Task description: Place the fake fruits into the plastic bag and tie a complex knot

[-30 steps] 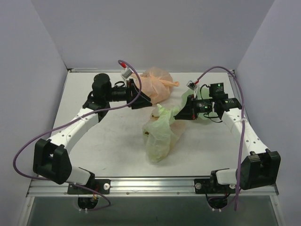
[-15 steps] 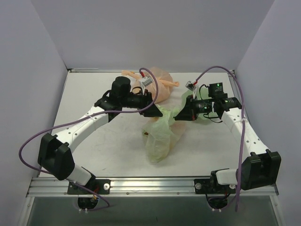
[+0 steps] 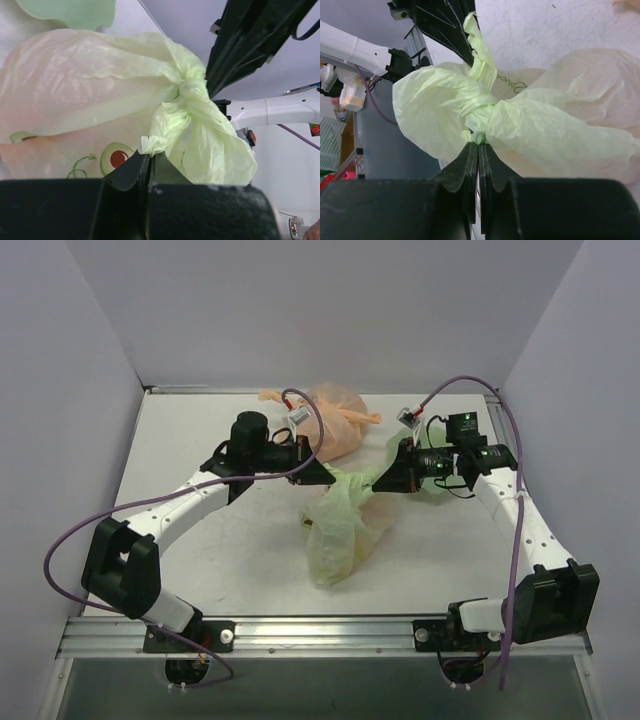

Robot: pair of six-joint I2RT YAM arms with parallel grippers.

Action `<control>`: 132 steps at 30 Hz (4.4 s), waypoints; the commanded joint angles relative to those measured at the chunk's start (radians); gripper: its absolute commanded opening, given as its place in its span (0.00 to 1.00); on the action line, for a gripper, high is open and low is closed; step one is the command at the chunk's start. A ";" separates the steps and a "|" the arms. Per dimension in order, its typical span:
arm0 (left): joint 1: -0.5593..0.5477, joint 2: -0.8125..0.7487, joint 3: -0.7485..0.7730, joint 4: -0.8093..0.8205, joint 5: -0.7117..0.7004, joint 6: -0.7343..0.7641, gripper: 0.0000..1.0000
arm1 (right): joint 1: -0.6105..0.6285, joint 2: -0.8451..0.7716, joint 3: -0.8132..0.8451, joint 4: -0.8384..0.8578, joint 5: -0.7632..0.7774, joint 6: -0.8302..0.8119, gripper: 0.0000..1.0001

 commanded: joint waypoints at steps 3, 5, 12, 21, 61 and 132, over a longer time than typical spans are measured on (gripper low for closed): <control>0.064 -0.013 -0.049 -0.060 -0.072 0.125 0.00 | -0.048 -0.042 0.050 -0.022 -0.067 0.030 0.00; 0.070 -0.019 -0.056 -0.119 -0.100 0.156 0.00 | -0.059 -0.043 0.050 -0.023 -0.071 0.030 0.00; 0.135 -0.039 -0.103 -0.140 -0.118 0.168 0.00 | -0.131 -0.053 0.050 -0.104 -0.088 -0.030 0.00; 0.104 -0.036 -0.106 -0.007 -0.029 0.065 0.00 | 0.098 -0.046 0.008 -0.066 0.140 0.143 0.29; 0.095 -0.065 -0.114 -0.030 -0.068 0.076 0.00 | 0.209 0.026 -0.132 0.319 0.305 0.468 0.00; 0.155 -0.128 -0.148 0.121 0.032 -0.001 0.00 | 0.238 0.113 -0.012 0.150 0.397 0.775 0.48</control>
